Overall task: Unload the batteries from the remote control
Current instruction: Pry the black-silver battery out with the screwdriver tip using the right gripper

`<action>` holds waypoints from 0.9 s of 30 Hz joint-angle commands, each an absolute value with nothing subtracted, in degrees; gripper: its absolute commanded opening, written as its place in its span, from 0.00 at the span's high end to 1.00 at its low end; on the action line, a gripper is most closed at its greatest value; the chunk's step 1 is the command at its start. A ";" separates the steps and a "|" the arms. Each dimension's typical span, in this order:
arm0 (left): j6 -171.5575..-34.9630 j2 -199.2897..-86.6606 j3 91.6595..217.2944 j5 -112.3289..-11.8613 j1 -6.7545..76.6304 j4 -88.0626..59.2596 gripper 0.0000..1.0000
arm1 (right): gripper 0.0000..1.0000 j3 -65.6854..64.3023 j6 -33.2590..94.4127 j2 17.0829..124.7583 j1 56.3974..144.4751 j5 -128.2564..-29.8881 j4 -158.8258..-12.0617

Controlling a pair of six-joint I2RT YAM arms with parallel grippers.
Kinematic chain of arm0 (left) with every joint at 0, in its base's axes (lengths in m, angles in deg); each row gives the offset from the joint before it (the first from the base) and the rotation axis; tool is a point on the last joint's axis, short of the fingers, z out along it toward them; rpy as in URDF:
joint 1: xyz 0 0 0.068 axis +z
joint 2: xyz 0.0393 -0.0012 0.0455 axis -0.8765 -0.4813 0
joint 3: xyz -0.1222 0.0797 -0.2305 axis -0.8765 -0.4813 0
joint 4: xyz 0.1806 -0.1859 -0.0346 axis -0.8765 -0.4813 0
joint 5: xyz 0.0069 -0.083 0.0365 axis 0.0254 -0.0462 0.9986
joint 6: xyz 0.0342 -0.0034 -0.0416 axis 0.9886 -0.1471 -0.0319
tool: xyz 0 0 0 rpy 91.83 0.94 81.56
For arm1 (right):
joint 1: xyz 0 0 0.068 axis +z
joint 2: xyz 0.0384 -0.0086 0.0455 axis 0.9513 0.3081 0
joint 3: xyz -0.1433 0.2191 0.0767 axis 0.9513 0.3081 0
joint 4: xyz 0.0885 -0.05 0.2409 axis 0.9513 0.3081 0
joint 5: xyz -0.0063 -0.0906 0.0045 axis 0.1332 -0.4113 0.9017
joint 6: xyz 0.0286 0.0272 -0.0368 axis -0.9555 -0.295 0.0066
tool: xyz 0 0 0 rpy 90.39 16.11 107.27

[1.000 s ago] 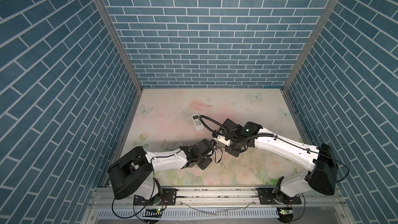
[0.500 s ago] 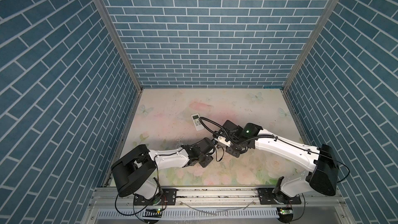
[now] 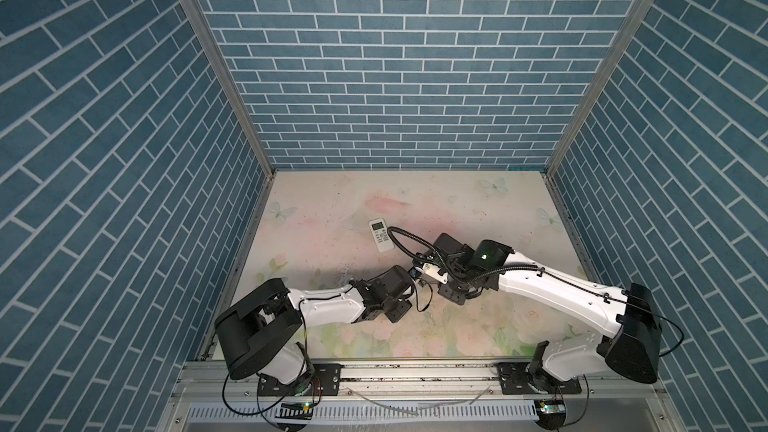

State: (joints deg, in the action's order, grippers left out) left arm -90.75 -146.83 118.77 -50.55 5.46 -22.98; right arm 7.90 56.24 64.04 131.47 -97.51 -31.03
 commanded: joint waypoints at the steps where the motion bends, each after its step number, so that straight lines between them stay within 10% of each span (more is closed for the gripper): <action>1: -88.50 -148.26 117.68 -56.11 4.61 -23.50 0.47 | 1.00 8.27 56.89 62.12 131.75 -99.13 -41.44; 27: -88.99 -145.92 117.28 -53.26 4.60 -23.70 0.48 | 1.00 8.03 46.92 59.20 124.29 -94.24 -31.45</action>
State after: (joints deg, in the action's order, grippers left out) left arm -89.88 -146.87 118.27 -54.00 4.87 -21.74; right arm 7.90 51.50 61.86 126.82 -99.17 -35.78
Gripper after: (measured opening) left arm 0.587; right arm 0.269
